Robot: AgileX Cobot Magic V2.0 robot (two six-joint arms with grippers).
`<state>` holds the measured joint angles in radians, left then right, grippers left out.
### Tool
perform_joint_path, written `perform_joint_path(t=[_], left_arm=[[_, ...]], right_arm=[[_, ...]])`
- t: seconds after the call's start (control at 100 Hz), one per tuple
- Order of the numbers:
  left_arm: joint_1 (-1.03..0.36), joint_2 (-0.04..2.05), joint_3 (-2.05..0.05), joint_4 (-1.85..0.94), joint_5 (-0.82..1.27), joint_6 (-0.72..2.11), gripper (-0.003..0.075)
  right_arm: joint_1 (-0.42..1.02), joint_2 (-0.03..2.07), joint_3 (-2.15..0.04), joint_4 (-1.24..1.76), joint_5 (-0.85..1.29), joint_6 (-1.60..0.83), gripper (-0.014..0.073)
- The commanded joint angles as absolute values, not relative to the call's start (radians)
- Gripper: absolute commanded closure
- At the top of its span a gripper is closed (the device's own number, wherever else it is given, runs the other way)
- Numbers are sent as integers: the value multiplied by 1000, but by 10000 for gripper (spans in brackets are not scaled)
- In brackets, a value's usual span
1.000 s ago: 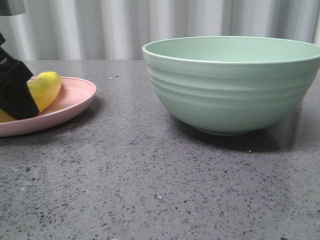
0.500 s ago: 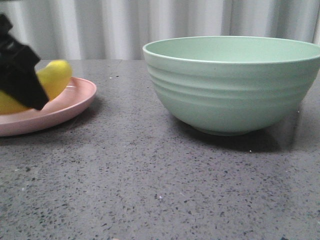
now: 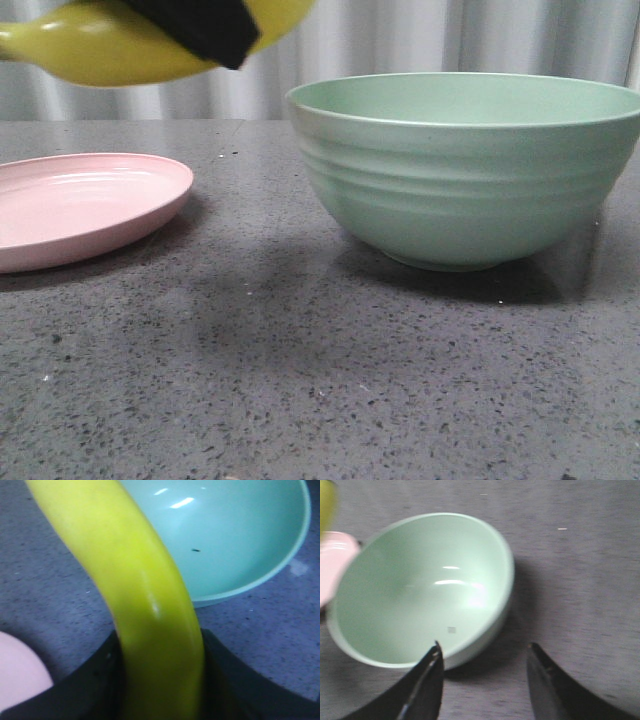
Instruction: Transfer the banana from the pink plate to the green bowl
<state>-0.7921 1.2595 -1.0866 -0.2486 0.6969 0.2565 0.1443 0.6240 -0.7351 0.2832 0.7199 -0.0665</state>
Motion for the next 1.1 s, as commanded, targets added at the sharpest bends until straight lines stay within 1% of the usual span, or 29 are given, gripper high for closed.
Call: perform_joint_path(t=[0.0,0.19,0.34,0.52,0.66,0.94,0.98,1.03,1.09], left_arm=[[-855,1229,-1121,-295,636,259,741],[-954,1229,-1121,-309,617,259,740],[-996,1235,-1121,-310,589,259,741],[-1006,1239,-1121,-334,586,259,741],[-1006,1239,-1121,-334,586,259,741],[-1006,1246,-1121,-334,576,259,740],[-1006,1246,-1121,-330,567,261,740],[-1006,1246,-1121,-330,558,280,738],[-1006,1246,-1121,-330,546,301,713]], right_arm=[[190,666,-796,396,637,-80,226],[298,746,-821,554,516,-80,226],[363,819,-821,624,412,-80,226],[412,935,-821,723,332,-80,226],[431,1000,-821,822,313,-80,226],[441,1054,-821,844,317,-80,233],[441,1054,-821,844,317,-80,250],[441,1054,-821,844,320,-80,300],[441,1054,-821,844,324,-80,396]])
